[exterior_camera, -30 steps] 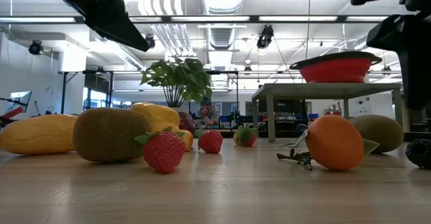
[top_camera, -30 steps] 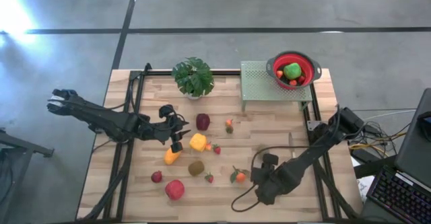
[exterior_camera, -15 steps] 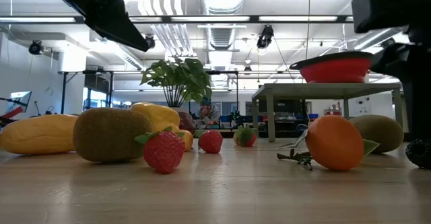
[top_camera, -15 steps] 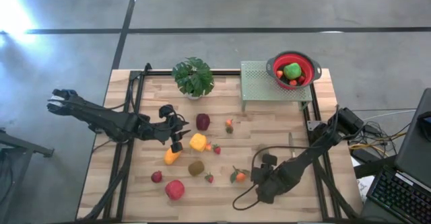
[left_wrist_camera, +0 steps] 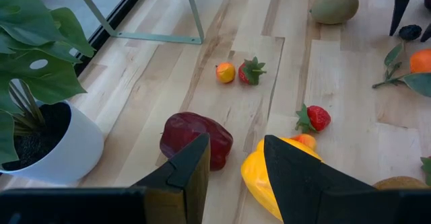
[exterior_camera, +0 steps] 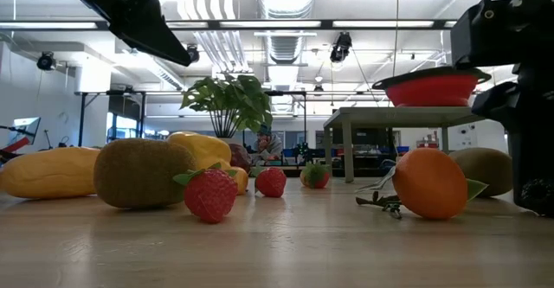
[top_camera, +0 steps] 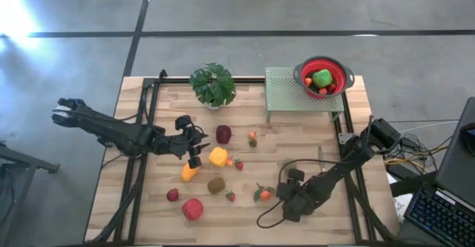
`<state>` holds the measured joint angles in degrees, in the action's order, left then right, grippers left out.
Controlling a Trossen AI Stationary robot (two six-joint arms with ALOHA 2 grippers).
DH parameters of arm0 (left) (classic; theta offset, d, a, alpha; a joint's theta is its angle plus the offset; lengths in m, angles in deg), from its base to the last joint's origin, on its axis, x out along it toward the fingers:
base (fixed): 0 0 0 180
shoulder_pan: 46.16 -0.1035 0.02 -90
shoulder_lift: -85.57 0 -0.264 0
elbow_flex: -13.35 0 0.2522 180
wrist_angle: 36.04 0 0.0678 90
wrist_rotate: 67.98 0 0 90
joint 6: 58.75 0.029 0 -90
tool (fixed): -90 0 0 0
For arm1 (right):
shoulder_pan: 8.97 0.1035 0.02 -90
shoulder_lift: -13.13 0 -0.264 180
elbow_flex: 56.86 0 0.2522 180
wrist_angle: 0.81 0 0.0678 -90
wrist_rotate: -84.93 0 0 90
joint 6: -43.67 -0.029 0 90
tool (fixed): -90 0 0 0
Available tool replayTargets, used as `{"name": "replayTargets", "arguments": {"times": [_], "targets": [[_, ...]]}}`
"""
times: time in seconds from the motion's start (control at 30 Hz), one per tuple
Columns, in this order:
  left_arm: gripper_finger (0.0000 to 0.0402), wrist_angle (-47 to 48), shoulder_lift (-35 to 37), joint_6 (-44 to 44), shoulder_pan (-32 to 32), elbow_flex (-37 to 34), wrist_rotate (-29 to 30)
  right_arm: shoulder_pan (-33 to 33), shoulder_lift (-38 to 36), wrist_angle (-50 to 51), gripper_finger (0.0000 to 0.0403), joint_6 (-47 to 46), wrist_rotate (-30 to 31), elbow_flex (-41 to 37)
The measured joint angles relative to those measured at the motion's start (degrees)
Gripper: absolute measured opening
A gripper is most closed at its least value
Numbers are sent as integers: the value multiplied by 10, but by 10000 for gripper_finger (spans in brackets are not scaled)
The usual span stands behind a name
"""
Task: Pick & Place Fruit
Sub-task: Put the blackberry into the red strainer bowl on the shelf
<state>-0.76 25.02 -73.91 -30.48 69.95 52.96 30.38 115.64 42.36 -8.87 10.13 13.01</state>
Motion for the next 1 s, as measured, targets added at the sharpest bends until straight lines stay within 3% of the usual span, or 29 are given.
{"name": "replayTargets", "arguments": {"times": [0.6, 1.0], "targets": [[147, 0, 0, 0, 0, 0, 0, 0, 0, -1, 109, 0, 4, -1], [147, 0, 0, 0, 0, 0, 0, 0, 0, 2, 119, 15, 4, 5]]}}
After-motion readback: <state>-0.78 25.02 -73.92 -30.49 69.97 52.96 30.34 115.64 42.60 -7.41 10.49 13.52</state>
